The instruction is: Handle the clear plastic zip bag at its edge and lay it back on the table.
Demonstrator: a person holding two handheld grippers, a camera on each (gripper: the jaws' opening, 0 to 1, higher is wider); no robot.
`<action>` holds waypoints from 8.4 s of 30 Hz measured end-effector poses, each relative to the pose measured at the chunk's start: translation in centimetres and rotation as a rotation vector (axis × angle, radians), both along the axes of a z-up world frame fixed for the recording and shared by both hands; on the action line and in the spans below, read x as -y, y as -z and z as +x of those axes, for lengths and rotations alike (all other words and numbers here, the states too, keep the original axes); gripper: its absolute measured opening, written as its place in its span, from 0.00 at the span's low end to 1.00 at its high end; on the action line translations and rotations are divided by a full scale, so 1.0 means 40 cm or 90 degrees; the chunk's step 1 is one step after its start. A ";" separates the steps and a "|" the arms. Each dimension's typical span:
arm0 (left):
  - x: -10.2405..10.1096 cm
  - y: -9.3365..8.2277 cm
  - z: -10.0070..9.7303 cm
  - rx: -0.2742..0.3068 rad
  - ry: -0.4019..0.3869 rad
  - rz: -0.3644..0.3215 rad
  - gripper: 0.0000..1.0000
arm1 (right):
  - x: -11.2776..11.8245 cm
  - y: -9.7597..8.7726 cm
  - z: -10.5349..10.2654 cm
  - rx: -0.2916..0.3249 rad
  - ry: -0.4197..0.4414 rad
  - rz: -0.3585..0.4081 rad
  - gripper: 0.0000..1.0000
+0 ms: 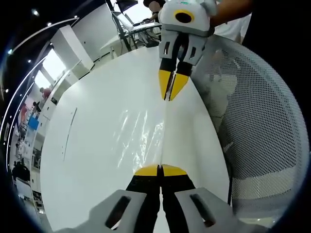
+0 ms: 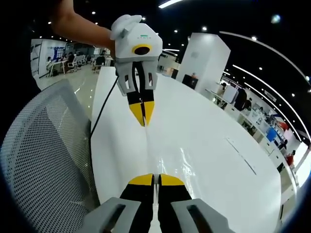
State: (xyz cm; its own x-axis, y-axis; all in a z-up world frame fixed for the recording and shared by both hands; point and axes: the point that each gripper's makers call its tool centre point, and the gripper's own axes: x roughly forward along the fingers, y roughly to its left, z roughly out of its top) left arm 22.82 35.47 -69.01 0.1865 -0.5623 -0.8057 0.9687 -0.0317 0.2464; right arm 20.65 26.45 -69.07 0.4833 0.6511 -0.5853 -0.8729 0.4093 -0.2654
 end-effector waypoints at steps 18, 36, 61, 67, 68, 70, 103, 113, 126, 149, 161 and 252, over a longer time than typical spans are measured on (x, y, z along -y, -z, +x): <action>-0.014 0.000 0.005 0.001 -0.010 0.000 0.00 | 0.005 0.005 -0.004 -0.002 0.002 0.000 0.00; -0.025 0.002 0.010 0.002 -0.018 -0.004 0.00 | 0.013 0.006 -0.010 -0.004 0.005 -0.002 0.00; 0.000 -0.005 -0.014 0.012 -0.006 -0.028 0.00 | 0.038 0.025 -0.030 -0.024 0.015 -0.009 0.00; 0.011 -0.001 -0.024 0.016 0.010 -0.022 0.00 | 0.046 0.036 -0.044 -0.034 0.015 -0.017 0.00; 0.012 -0.001 -0.025 0.015 0.010 -0.023 0.00 | 0.047 0.036 -0.044 -0.034 0.016 -0.018 0.00; 0.013 0.000 -0.026 0.015 0.012 -0.022 0.00 | 0.048 0.034 -0.045 -0.034 0.018 -0.017 0.00; 0.044 0.002 -0.044 0.036 0.042 -0.024 0.00 | 0.007 -0.055 -0.014 -0.048 -0.002 0.025 0.13; 0.045 0.000 -0.044 0.036 0.037 -0.027 0.00 | -0.013 -0.026 -0.004 -0.049 -0.017 0.008 0.11; 0.053 -0.014 -0.043 0.019 0.016 -0.053 0.00 | -0.033 0.010 -0.014 -0.063 -0.019 0.001 0.05; 0.107 -0.120 -0.063 0.040 0.018 -0.143 0.15 | -0.031 0.015 0.003 -0.077 0.011 0.017 0.00; 0.168 -0.119 -0.115 0.044 0.066 -0.143 0.16 | -0.028 -0.003 0.015 -0.078 0.028 0.027 0.00; 0.115 -0.020 -0.081 0.110 0.038 -0.053 0.00 | -0.022 -0.195 0.114 0.016 0.107 0.105 0.00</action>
State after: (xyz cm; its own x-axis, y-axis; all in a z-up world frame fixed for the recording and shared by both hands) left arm 19.58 30.87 -68.20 0.2828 -0.6402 -0.7143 0.9084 -0.0603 0.4136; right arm 25.22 27.34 -61.28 0.6054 0.6467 -0.4640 -0.7833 0.5875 -0.2032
